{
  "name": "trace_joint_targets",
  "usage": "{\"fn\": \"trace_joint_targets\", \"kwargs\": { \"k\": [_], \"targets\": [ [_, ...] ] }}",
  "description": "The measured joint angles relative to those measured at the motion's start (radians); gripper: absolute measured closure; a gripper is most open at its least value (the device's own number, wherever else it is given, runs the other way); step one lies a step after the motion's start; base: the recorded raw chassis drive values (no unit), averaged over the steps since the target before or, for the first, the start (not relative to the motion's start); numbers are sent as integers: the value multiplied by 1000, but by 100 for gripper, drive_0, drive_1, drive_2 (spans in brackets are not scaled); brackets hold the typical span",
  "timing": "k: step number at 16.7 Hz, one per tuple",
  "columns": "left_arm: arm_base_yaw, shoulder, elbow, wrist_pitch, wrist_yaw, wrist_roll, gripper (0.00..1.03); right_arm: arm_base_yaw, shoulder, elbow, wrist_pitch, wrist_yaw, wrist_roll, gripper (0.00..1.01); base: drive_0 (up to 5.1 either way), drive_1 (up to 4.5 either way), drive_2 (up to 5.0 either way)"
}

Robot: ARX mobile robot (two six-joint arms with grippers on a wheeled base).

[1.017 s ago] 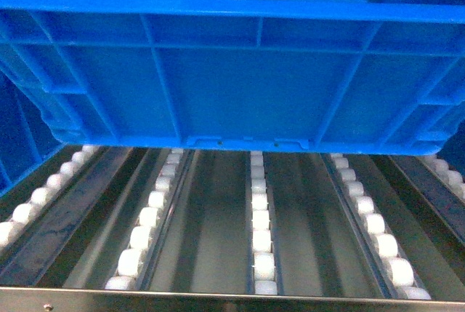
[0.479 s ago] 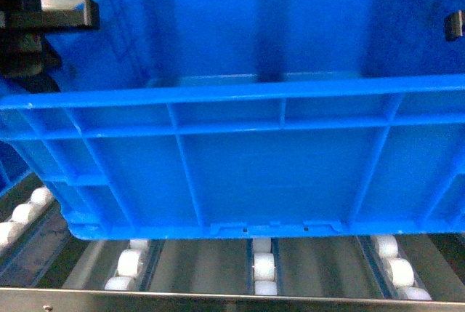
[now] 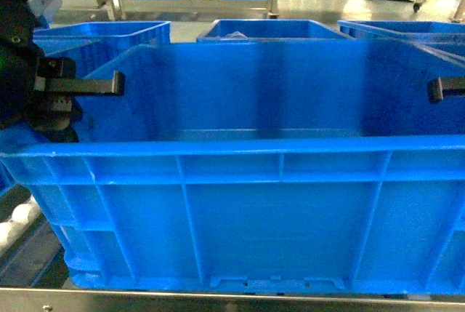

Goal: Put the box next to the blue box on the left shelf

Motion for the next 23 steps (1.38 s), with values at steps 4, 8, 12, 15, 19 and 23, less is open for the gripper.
{"fn": "trace_joint_targets", "kwargs": {
  "k": [4, 8, 12, 15, 19, 23],
  "targets": [
    [0, 7, 0, 1, -12, 34, 94, 11, 21, -3, -35, -23, 59, 91, 0, 0, 0],
    [-40, -5, 54, 102, -6, -23, 52, 45, 6, -5, 18, 130, 99, 57, 0, 0, 0],
    [-93, -60, 165, 198, 28, -63, 4, 40, -88, 39, 187, 225, 23, 8, 0, 0, 0],
    [-84, -60, 165, 196, 17, -64, 5, 52, -90, 40, 187, 256, 1, 4, 0, 0, 0],
    [-89, -64, 103, 405, -37, -23, 13, 10, -127, -119, 602, 39, -75, 17, 0, 0, 0],
    [20, -264, -274, 743, -26, 113, 54, -50, -295, -487, 1053, -169, -139, 58, 0, 0, 0]
  ]
}}
